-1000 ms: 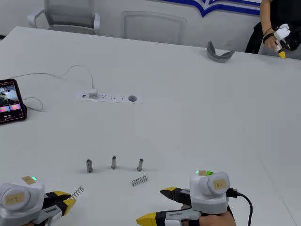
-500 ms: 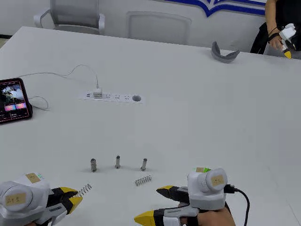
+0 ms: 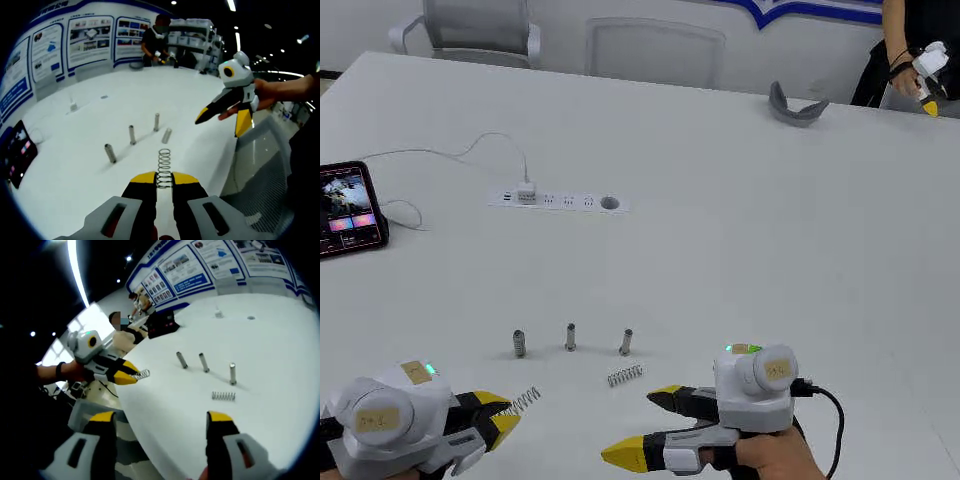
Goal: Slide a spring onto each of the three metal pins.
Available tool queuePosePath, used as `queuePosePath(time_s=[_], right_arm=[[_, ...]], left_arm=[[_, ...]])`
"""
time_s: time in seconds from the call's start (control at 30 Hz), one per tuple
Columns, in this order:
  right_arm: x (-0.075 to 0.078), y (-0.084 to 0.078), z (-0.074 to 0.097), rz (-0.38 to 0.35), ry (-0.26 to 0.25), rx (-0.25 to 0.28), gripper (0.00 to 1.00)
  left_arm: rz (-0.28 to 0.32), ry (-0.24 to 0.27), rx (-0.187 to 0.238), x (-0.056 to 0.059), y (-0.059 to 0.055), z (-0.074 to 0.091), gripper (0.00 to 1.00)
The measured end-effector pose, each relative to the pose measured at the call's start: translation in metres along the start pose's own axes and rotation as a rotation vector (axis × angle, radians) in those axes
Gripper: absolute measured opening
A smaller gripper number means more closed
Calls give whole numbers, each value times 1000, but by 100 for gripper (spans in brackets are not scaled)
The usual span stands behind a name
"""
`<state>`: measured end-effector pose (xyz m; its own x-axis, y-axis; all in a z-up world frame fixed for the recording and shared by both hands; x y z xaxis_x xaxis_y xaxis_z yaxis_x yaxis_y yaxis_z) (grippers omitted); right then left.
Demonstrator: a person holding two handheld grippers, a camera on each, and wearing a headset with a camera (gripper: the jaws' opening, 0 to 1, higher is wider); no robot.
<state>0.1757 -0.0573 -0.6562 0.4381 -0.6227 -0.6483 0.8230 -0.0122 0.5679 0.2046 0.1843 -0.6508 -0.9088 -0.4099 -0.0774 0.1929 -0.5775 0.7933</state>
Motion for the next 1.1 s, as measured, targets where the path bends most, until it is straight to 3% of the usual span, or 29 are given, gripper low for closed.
queuePosePath(time_s=[0.3, 0.57, 0.87, 1.1], right_arm=[[-2, 4, -4, -8, 16, 5, 74], [-6, 13, -7, -62, 66, 49, 70], [-12, 22, -9, -119, 134, 89, 55], [-19, 23, -13, -152, 201, 90, 35]], left_arm=[[-28, -37, 17, 11, 12, -10, 11], [-62, -70, 43, 19, 29, -17, 11], [-92, -101, 69, 29, 43, -23, 11], [-111, -116, 88, 34, 52, -25, 11]])
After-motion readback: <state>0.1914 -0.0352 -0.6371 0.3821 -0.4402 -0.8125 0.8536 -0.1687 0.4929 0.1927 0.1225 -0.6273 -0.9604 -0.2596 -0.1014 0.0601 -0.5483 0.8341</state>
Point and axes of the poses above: the centre of the closed fingertips' face, and the gripper's own axes: z roughly backward along the fingers, x roughly to its right, y roughly out of its top, the point moved 9 cm from there along z, roughly backward along the fingers, and after that the axes turned 14 degrees about -z, right-handed, at the moved point
